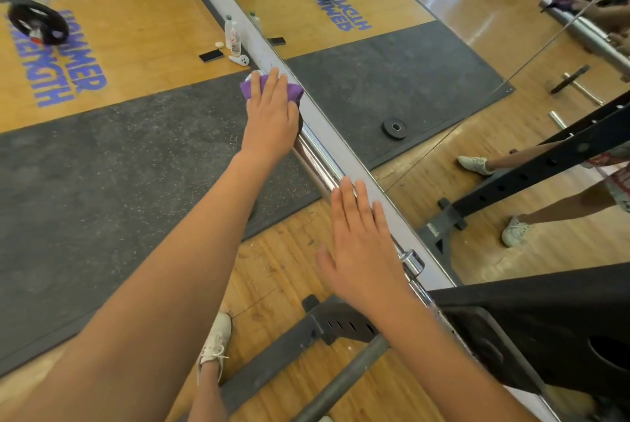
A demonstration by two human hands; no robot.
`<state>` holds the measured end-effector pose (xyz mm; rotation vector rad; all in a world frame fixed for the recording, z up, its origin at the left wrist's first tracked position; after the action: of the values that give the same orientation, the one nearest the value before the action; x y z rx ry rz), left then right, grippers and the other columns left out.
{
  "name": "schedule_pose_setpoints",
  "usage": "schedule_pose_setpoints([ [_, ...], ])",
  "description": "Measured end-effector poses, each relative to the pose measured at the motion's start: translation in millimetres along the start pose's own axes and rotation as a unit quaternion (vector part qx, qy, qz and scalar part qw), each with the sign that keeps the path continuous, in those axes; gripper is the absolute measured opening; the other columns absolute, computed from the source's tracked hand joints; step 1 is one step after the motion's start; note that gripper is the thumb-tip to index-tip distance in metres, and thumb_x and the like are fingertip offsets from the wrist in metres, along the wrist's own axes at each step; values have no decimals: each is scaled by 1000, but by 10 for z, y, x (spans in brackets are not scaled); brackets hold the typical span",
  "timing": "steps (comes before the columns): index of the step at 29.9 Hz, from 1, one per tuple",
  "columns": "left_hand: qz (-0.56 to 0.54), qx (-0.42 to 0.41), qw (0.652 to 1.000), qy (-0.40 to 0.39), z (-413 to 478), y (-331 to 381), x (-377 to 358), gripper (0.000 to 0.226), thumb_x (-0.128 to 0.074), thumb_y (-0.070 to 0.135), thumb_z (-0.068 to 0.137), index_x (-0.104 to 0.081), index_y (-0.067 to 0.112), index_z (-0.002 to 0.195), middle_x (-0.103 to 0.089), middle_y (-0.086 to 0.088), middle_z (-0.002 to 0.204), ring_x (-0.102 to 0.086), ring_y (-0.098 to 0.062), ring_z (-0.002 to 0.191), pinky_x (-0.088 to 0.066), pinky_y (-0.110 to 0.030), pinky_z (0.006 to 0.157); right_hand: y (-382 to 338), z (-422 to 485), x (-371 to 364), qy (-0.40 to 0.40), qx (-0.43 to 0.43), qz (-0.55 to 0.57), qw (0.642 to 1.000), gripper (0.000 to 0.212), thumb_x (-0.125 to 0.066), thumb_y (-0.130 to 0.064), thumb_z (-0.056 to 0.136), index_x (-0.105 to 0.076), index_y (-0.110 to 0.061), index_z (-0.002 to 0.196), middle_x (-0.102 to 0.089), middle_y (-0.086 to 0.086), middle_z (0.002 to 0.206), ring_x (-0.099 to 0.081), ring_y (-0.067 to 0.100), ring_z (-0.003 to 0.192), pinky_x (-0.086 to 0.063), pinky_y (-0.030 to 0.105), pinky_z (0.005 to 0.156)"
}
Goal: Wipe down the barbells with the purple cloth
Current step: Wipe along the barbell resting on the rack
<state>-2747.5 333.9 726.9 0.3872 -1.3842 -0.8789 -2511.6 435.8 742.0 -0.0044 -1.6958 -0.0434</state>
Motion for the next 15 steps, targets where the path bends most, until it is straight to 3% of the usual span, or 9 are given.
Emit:
schedule_pose_setpoints([
  [8,-31,-8,999,11,-213,78,-58,50,-29,19,108,-30,2,154,-17,-13,167,3,-34,155,-4,-49,125,-182,-13,-89,61,-98,-27,993,87,-40,-46,101,5,0,158,14,20,166,12,32,155,-12,51,126],
  [11,-65,-46,997,10,-532,192,-131,50,-29,21,109,-26,6,156,-14,-9,168,5,-27,155,2,-38,124,-194,-4,-106,69,-107,-28,991,89,-44,-46,100,4,-1,159,13,19,167,10,32,155,-13,51,125],
  [15,-75,-84,994,-13,-652,135,-140,52,-29,25,111,-18,9,159,-8,-4,169,12,-15,153,2,-39,126,-192,26,-97,72,-118,-26,990,94,-49,-45,96,5,-2,159,13,18,167,8,31,156,-13,50,125],
])
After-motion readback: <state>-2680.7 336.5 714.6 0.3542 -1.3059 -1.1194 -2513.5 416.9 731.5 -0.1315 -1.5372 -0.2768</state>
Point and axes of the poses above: each hand's wrist, its own z-axis towards the middle knuckle, its own x-axis out of the back of the hand, y = z × x, the point moved 2 cm from there along z, towards the middle knuckle
